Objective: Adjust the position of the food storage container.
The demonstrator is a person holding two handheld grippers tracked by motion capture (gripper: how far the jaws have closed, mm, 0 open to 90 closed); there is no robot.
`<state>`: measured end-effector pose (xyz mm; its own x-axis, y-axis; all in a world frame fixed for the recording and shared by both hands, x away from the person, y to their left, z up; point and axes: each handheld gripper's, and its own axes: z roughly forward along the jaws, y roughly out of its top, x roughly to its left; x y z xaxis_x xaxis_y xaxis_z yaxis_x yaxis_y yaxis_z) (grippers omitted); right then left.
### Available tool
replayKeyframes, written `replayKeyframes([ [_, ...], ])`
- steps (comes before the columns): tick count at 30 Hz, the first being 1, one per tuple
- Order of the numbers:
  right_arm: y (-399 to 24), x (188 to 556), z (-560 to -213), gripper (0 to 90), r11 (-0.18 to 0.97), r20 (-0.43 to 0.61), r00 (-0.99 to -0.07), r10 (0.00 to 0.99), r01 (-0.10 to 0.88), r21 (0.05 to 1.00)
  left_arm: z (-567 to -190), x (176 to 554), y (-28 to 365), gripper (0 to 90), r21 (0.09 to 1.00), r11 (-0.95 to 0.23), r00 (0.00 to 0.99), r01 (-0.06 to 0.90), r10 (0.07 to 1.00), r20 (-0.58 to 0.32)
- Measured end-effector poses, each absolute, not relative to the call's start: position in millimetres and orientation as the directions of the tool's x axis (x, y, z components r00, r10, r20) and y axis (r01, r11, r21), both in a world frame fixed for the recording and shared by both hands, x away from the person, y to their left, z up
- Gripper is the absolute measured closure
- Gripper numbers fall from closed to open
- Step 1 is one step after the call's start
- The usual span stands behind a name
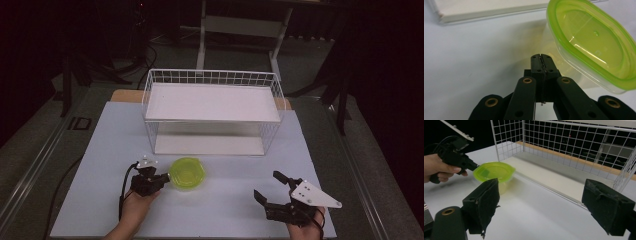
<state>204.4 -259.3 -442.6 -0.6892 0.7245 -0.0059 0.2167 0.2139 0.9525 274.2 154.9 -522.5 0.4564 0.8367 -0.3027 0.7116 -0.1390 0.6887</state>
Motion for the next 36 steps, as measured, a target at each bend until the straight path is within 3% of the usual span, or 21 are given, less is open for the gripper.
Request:
replayKeyframes([
  [8, -260, 204, -443, 14.5, 0.212, 0.001, -0.692, 0.722, 0.223, 0.951, -526, 284, 151, 90.0, 0.686, -0.118, 0.455, 0.718, 0.826, -0.333],
  [16, -259, 205, -443, 14.5, 0.213, 0.0, -0.693, 0.721, 0.221, 0.952, -524, 263, 161, 90.0, 0.682, -0.101, 0.445, 0.724, 0.825, -0.35],
  [36, -259, 205, -444, 14.5, 0.213, 0.003, -0.694, 0.72, 0.225, 0.951, -532, 281, 130, 90.0, 0.669, -0.134, 0.482, 0.731, 0.796, -0.367],
])
